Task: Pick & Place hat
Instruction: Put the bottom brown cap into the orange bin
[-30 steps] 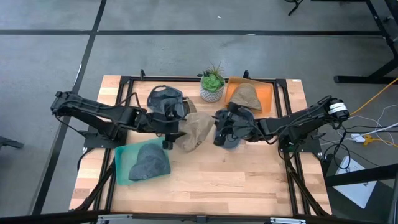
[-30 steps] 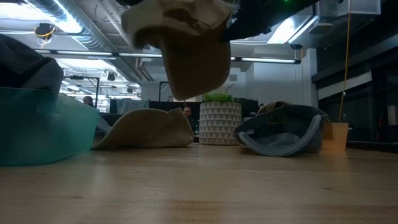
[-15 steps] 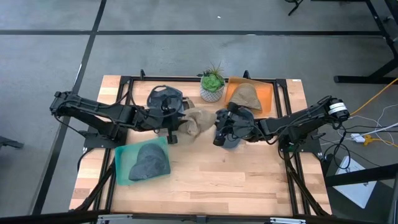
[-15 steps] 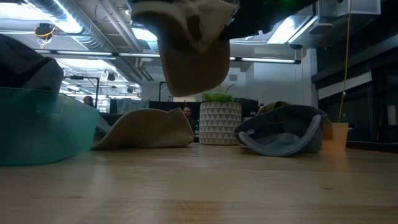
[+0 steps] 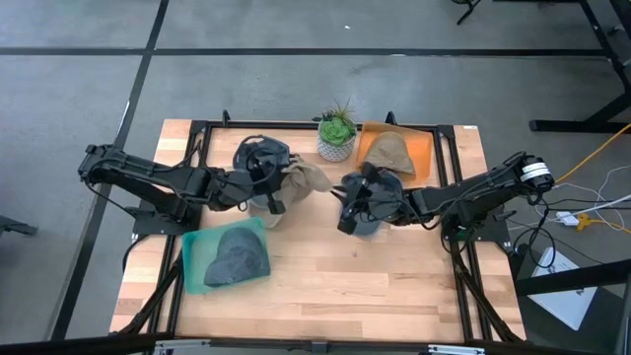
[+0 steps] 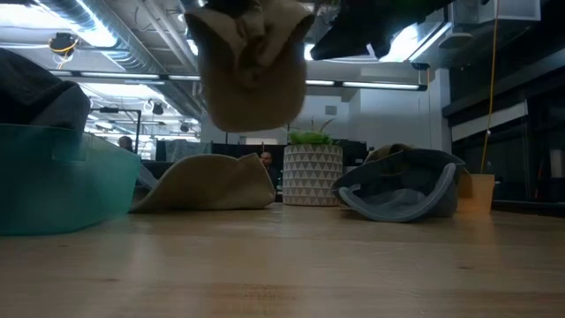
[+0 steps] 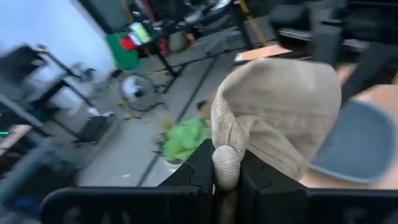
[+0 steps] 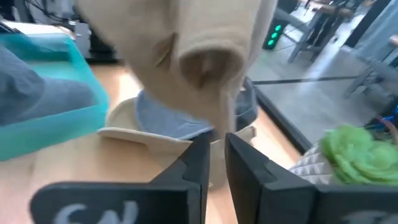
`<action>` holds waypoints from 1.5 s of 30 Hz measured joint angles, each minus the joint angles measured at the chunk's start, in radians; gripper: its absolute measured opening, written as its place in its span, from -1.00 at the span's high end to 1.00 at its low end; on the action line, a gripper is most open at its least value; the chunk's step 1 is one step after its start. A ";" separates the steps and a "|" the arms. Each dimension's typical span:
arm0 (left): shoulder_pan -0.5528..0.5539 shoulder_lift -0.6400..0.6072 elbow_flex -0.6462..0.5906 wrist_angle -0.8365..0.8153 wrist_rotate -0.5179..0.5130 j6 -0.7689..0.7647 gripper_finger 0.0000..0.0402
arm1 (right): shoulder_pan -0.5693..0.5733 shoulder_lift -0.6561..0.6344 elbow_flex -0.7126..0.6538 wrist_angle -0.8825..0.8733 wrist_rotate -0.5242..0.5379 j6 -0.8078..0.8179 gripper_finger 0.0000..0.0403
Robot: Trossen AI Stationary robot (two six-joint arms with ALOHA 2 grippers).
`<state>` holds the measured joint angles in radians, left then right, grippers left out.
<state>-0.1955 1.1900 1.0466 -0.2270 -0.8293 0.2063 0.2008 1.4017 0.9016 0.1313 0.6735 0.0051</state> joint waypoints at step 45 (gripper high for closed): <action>-0.017 0.111 0.000 -0.030 0.244 0.039 0.91 | 0.025 -0.037 0.000 0.265 -0.224 -0.348 0.12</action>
<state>-0.2123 1.3014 1.0466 -0.2570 -0.5858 0.2453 0.2259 1.3651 0.9020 0.3965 0.4492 -0.3432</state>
